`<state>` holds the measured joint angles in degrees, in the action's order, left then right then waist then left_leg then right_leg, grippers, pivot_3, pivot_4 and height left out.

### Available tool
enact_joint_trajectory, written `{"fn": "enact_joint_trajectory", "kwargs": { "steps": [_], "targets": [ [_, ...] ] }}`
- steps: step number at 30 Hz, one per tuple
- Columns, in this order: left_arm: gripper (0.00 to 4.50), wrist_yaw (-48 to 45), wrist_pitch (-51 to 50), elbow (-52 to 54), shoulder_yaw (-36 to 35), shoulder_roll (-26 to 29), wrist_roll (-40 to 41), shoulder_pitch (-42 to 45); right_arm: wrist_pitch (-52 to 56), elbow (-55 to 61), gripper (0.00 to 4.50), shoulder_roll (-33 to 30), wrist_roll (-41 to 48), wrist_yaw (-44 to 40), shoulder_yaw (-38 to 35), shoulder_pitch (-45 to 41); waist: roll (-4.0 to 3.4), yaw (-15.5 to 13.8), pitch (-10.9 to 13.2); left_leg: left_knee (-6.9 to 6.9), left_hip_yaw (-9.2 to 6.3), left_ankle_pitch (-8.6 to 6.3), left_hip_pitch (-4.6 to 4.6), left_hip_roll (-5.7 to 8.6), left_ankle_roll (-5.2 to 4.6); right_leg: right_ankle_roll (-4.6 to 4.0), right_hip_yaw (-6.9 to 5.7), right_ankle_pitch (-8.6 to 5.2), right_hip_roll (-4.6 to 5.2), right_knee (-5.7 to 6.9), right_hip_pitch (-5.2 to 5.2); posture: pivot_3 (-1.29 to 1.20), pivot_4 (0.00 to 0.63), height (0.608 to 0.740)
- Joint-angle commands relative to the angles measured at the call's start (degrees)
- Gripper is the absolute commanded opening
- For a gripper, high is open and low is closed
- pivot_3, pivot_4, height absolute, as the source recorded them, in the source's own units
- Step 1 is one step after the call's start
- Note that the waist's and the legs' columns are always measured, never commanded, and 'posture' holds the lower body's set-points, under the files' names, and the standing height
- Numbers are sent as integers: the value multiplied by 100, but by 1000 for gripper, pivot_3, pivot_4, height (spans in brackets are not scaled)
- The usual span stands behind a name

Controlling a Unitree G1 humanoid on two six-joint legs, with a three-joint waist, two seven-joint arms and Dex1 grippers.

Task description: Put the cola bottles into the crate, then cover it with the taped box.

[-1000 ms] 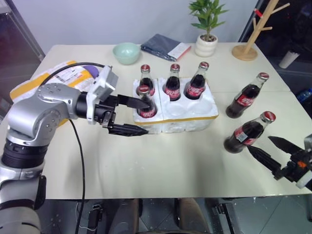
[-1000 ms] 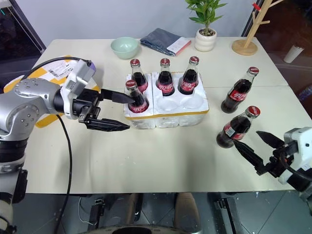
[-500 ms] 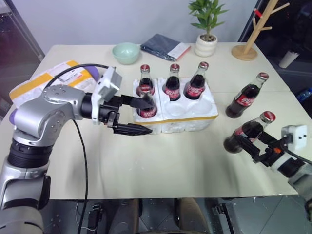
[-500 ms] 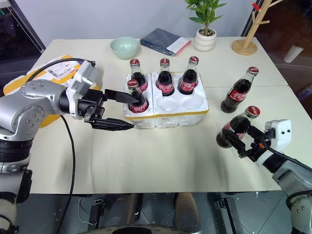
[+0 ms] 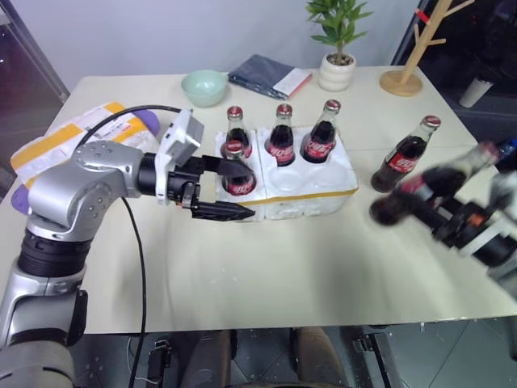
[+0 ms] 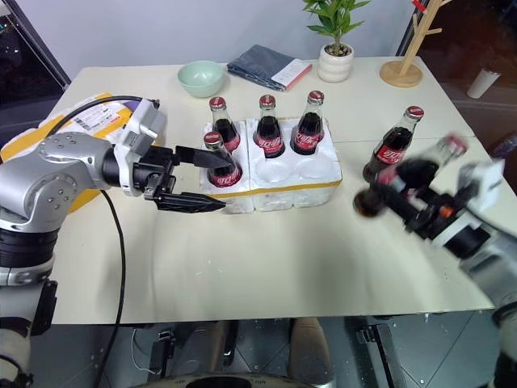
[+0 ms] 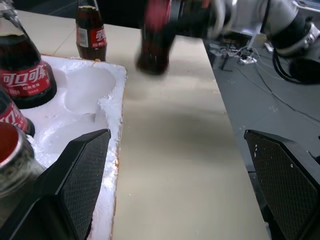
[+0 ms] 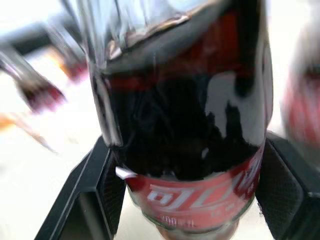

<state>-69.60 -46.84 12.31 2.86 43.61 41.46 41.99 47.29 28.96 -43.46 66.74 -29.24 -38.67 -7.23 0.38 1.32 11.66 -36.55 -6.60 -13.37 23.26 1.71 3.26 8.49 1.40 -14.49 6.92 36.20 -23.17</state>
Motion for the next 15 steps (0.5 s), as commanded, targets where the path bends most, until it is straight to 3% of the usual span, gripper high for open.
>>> {"fn": "enact_joint_trajectory", "kwargs": {
  "steps": [1, 7, 12, 15],
  "targets": [
    [4500, 134, 27, 89, -296, 45, 85, 74, 64, 75, 2837, -192, 625, 416, 538, -1022, 6, -14, -2, 4, -3, 0, 0, -8, 0, -2, -4, 1, -8, -2, 0, 0, 150, 740],
    [4500, 385, 20, 129, -582, 152, 115, -75, 111, -744, 2837, 256, -397, 561, 2451, -2789, 7, -18, -1, 18, -1, 0, 8, -19, 0, -7, -6, 2, -19, -7, -19, 0, 150, 740],
    [4500, 574, -11, 233, -888, 301, 203, -214, -159, -1465, 2837, 539, -1642, 152, 3549, -3311, 9, -41, 0, 29, -1, 0, 17, -17, 1, -7, -6, 3, -18, -7, -34, 0, 150, 740],
    [4500, 691, -26, 325, -1039, 368, 249, -307, -204, -1723, 2837, 600, -1961, -239, 3815, -3398, 10, -53, 1, 32, -1, 0, 20, -16, 1, -7, -7, 3, -17, -9, -35, 0, 150, 740]
  ]
}}
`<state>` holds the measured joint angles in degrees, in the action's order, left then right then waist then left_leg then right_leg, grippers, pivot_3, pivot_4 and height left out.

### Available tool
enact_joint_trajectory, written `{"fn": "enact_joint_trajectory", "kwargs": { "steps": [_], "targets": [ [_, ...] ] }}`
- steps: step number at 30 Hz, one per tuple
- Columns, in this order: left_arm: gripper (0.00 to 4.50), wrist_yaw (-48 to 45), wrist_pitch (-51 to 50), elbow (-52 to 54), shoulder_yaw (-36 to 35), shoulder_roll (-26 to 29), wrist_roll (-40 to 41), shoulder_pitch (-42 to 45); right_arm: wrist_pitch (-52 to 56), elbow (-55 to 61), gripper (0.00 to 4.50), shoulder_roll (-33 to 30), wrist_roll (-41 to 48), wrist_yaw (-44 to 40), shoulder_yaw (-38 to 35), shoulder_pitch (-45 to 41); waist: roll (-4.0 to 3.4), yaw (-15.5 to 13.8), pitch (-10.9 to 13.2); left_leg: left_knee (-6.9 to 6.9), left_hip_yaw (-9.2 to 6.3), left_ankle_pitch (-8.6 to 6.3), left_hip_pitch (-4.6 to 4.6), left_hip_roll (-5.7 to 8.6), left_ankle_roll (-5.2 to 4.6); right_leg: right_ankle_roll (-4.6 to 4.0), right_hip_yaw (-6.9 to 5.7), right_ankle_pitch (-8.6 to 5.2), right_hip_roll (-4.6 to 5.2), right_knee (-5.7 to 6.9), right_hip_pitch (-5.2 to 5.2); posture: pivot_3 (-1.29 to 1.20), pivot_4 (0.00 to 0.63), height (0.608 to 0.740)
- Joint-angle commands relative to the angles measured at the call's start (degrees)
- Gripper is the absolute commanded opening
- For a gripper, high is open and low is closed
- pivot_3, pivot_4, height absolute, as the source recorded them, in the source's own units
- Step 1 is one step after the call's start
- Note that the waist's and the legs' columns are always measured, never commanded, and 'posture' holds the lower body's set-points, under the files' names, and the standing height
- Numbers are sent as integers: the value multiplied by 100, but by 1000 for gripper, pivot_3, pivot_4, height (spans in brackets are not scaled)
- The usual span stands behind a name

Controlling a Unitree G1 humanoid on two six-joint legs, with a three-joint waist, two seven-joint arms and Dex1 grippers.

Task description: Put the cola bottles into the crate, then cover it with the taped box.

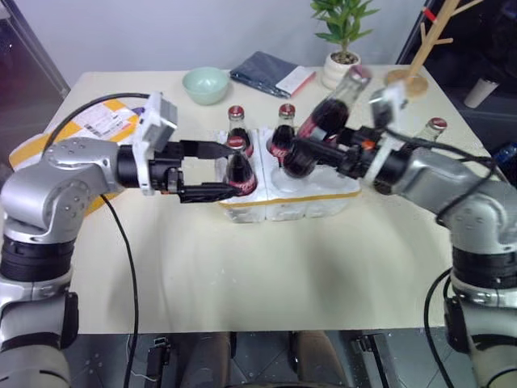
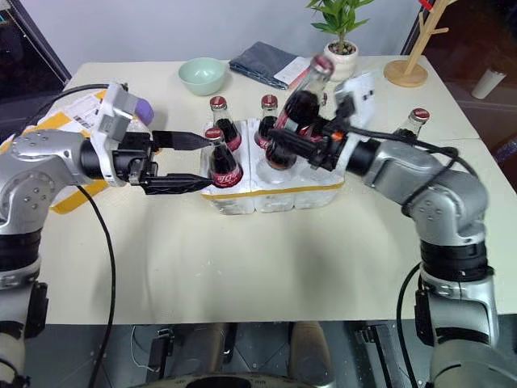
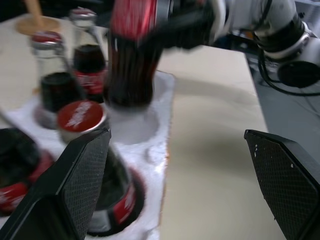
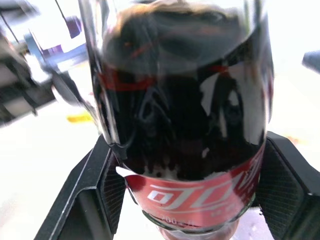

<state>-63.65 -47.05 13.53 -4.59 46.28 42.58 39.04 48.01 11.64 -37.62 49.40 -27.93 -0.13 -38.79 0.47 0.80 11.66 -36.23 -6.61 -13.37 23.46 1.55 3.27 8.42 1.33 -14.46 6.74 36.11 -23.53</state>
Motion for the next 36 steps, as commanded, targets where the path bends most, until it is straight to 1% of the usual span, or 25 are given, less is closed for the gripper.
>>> {"fn": "enact_joint_trajectory", "kwargs": {
  "steps": [1, 4, 8, 11, 13, 15, 19, 21, 24, 26, 27, 29, 32, 34, 36],
  "targets": [
    [4500, 120, -6, 228, -318, 113, 148, -41, -265, -4, 2837, 55, -255, -489, 4, -249, 2, 6, 1, 0, 0, 0, 1, 0, 0, 0, 0, 0, 0, 0, -1, 0, 150, 740],
    [4500, 191, 3, 293, -344, 127, 179, -109, -275, -99, 2837, 241, -550, -673, 263, -257, 2, 36, 1, 1, 0, 0, 0, -1, 0, 0, 0, 0, 0, 2, -4, 0, 150, 740],
    [4500, 284, 29, 347, -336, 111, 209, -148, -466, -344, 2837, 412, -1200, -902, 706, -210, 1, 73, 1, 0, 0, 1, -6, -3, 2, -6, 0, 5, -3, 9, -4, 0, 150, 740],
    [4500, 311, 71, 380, -302, 106, 212, -165, -585, -671, 2837, 524, -1639, -922, 901, -236, 1, 76, 1, -1, 0, 2, -6, -2, 3, -6, 1, 5, -3, 10, -3, 0, 150, 740],
    [4500, 308, 95, 366, -273, 104, 202, -153, -564, -797, 3854, 604, -1796, -896, 891, -262, 5, 87, -1, -2, 0, 2, -10, -3, 3, -6, 1, 5, -4, 9, 1, 0, 150, 740],
    [4500, 289, 106, 329, -243, 97, 202, -105, -567, -762, 4465, 614, -1918, -905, 856, -251, 5, 109, -1, -2, 0, 3, -10, -3, 4, -7, 1, 6, -4, 10, 2, 0, 150, 740],
    [4500, 271, -24, 309, -279, 53, 392, 44, -143, -172, 4465, 424, -1450, -894, 168, -101, 5, 87, -1, -2, -2, 3, -8, -2, 5, -7, 0, 6, -4, 10, 1, 0, 150, 740],
    [4500, 262, -112, 336, -317, 56, 517, 113, 240, 231, 4465, 205, -1001, -889, -430, 68, 5, 54, -1, -1, -1, 3, -7, -2, 5, -7, 0, 6, -3, 8, 1, 0, 150, 740],
    [4500, 276, -198, 392, -359, 85, 673, 203, 875, 875, 4465, -273, -136, -864, -1586, 470, 5, -10, -1, 1, -2, 3, -6, -3, 4, -8, 0, 6, -3, 7, 0, 0, 150, 740],
    [4500, 315, -291, 381, -381, 37, 838, 355, 1344, 1231, 4465, -728, 450, -826, -2725, 1045, 8, -50, 1, -1, -2, 2, -6, -3, 4, -8, -1, 6, -3, 6, 3, 0, 150, 740],
    [4500, 331, -339, 367, -369, -1, 912, 439, 1528, 1369, 4465, -904, 598, -771, -3181, 1379, 10, -82, 0, -1, -3, 2, -5, -2, 4, -8, -4, 6, -3, 2, 7, 0, 150, 740],
    [4500, 340, -395, 351, -290, -89, 990, 577, 1721, 1555, 4465, -1122, 621, -618, -3753, 2021, 12, -86, -1, -4, 0, 2, -9, -1, 3, -7, -3, 6, -2, -2, 15, 0, 150, 740],
    [4500, 300, -368, 339, -80, -239, 950, 708, 1797, 1627, 4465, -1128, 438, -228, -4161, 2676, 12, -5, -4, -4, 2, 2, -20, -3, 3, -8, -3, 6, -3, 3, 24, 0, 150, 740],
    [4500, 281, -300, 309, 57, -335, 847, 771, 1676, 1636, 4465, -1070, 259, 17, -4185, 2890, 6, 47, -7, -6, 9, 2, -27, -6, 3, -11, 3, 7, -4, 4, 25, 0, 150, 740],
    [4500, 238, -180, 234, 239, -441, 678, 838, 1369, 1546, 4465, -1000, -285, 407, -3922, 3049, 6, 54, -7, -6, 18, 3, -34, -7, 2, -14, 10, 9, -4, 5, 26, 0, 150, 740]
  ]
}}
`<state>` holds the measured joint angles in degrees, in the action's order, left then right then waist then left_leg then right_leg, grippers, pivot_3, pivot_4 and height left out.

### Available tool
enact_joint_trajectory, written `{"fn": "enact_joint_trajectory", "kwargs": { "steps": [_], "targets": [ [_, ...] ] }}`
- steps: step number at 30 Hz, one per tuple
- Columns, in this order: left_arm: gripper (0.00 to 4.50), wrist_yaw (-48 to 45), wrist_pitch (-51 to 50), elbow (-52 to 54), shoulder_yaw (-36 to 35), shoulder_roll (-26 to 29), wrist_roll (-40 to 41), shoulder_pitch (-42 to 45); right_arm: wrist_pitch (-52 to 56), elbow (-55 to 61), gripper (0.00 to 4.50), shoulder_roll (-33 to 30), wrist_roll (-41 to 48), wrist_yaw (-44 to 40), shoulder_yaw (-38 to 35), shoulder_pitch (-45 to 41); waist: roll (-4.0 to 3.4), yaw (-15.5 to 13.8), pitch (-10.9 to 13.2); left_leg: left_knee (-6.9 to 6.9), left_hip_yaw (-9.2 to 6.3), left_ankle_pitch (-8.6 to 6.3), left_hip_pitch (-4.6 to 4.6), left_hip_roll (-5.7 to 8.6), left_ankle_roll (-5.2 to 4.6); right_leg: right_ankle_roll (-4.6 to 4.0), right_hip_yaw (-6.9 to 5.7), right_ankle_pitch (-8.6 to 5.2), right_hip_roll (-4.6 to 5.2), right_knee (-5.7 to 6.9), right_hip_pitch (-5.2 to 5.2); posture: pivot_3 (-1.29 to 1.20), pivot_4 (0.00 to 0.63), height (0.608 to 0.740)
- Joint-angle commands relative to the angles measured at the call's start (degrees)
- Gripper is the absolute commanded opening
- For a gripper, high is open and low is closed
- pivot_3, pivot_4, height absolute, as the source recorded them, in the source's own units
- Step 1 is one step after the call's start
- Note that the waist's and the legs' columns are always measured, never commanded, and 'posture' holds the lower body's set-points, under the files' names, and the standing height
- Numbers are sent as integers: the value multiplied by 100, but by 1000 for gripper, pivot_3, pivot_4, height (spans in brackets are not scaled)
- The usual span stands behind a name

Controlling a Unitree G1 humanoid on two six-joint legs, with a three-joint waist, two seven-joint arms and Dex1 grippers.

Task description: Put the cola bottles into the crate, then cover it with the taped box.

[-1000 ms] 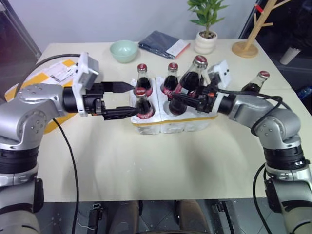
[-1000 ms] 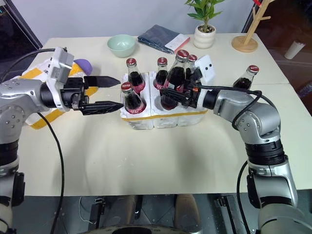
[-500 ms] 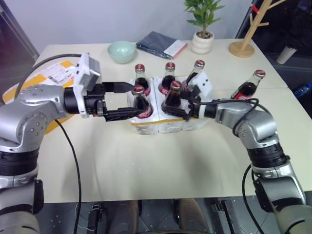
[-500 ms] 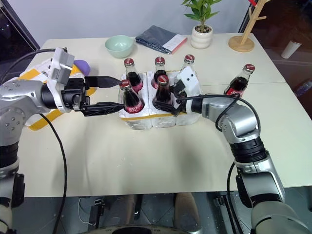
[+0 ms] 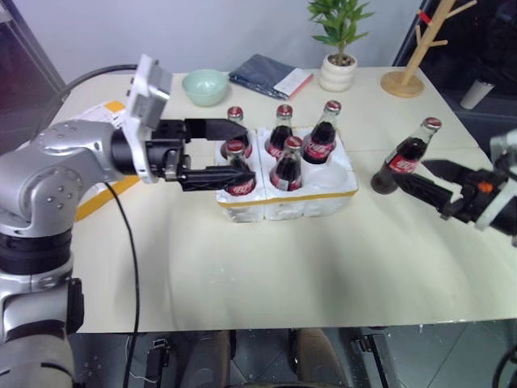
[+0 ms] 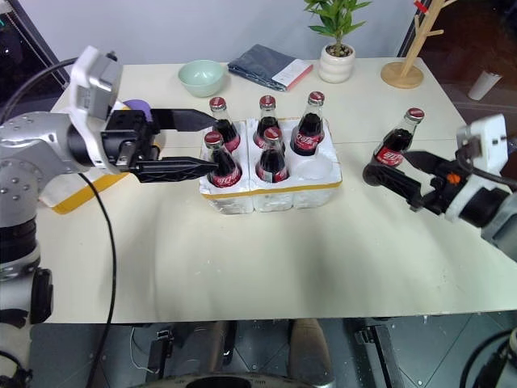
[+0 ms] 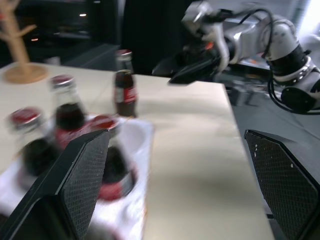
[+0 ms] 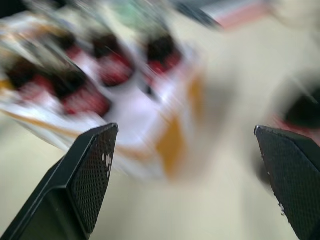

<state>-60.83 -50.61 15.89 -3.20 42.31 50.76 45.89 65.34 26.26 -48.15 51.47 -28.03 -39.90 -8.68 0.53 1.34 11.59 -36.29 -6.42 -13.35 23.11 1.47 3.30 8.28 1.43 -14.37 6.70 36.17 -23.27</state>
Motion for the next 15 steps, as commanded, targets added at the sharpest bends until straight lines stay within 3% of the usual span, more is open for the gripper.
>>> {"fn": "enact_joint_trajectory", "kwargs": {
  "steps": [1, 4, 15],
  "targets": [
    [4500, -83, 233, -34, 173, -81, -208, 184, -456, -45, 4465, 155, -703, 659, 169, 20, 0, -5, 0, 0, 0, 0, -1, -2, 0, 0, 0, 0, -2, 0, 0, 0, 150, 740],
    [4500, -162, 298, -98, 274, -164, -279, 265, -779, -357, 4465, 412, -1086, 974, 444, -105, 0, -28, 0, 0, -1, 0, 3, -4, 0, 0, 0, 0, -5, -2, -1, 0, 150, 740],
    [4500, -133, 281, -27, 361, -282, -336, 361, -2340, -1879, 4465, 923, -2142, 840, 1636, -1074, -1, -19, 2, 4, -3, 0, 9, -3, 1, 1, -1, 0, -5, -4, -7, 0, 150, 740]
  ]
}}
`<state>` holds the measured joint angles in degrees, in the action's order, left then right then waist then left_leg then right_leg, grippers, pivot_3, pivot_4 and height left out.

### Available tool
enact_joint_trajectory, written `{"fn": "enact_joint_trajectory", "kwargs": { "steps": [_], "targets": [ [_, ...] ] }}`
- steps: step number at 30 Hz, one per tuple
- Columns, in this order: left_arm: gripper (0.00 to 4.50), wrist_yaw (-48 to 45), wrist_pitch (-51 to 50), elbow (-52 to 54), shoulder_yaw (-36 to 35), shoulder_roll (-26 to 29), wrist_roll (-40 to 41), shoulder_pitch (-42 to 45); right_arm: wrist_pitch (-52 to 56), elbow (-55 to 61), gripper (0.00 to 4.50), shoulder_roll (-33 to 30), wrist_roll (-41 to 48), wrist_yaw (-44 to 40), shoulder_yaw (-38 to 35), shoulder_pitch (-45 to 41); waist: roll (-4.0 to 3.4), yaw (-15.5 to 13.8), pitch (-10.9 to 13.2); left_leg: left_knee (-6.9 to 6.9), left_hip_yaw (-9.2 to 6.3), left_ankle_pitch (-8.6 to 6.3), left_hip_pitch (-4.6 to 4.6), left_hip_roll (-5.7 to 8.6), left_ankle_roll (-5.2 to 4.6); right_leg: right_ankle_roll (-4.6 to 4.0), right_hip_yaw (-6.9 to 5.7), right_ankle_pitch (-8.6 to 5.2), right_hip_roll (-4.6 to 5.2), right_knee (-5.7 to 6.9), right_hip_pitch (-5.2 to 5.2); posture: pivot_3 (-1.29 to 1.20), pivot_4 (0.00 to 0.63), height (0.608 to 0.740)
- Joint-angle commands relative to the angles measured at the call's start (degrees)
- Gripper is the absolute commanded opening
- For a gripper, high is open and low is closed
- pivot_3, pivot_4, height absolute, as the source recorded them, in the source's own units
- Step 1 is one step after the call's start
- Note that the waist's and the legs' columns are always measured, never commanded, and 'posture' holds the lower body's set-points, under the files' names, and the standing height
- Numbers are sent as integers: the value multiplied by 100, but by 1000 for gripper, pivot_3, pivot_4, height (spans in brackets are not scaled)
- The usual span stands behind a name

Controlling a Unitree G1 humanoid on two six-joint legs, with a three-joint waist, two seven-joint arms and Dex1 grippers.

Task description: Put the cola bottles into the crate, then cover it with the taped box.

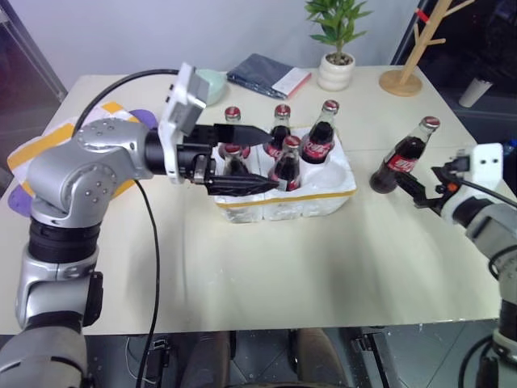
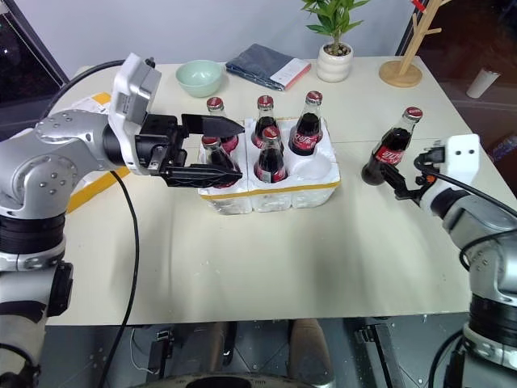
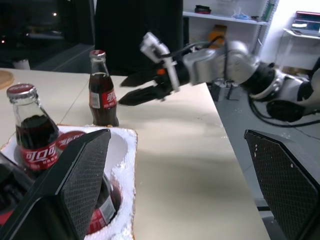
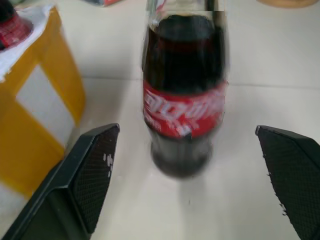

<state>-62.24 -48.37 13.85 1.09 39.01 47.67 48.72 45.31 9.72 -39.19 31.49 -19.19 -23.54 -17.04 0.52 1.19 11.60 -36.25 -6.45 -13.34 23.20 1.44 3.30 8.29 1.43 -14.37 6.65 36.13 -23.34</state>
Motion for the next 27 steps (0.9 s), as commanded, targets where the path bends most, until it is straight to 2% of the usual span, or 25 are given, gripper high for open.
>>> {"fn": "enact_joint_trajectory", "kwargs": {
  "steps": [1, 12, 15, 17, 22, 27],
  "targets": [
    [4500, 16, 46, 197, -84, 65, -24, 59, -405, -348, 4465, 52, -179, -66, 35, -319, 0, -6, 0, 0, 0, 0, 0, 0, 0, 0, 0, 0, 0, 0, 0, 0, 150, 740],
    [4500, 139, 3, 348, -173, 186, -6, -85, -1228, -1752, 4465, 264, -571, -453, 464, -1164, 0, -1, 1, 1, -1, 0, 2, 1, 0, 0, 0, 0, 0, -1, -1, 0, 150, 740],
    [4500, 172, 2, 354, -193, 192, 0, -81, -1398, -1991, 3700, 252, -706, -463, 516, -1292, 0, -3, 1, 3, -2, 0, 2, 0, 0, 0, -1, 0, 0, 0, -3, 0, 150, 740],
    [4500, 179, 9, 352, -209, 206, -1, -98, -1406, -1996, 2791, 244, -730, -481, 512, -1332, 0, -3, 1, 2, -2, 0, 3, 1, 1, 0, 0, 0, 0, 0, -3, 0, 150, 740],
    [4500, 204, 29, 351, -228, 217, -21, -124, -1373, -1690, 2767, 184, -651, -500, 337, -1380, -1, -3, 1, 2, -2, 0, 3, 1, 1, 0, -1, 1, 0, 1, -3, 0, 150, 740],
    [4500, 223, 47, 324, -266, 241, -15, -139, -1120, -894, 2767, 141, 41, -589, -121, -1688, -15, 10, 10, 3, -1, 0, 14, 1, 1, 1, 0, 1, 0, 3, -17, 0, 150, 740]
  ]
}}
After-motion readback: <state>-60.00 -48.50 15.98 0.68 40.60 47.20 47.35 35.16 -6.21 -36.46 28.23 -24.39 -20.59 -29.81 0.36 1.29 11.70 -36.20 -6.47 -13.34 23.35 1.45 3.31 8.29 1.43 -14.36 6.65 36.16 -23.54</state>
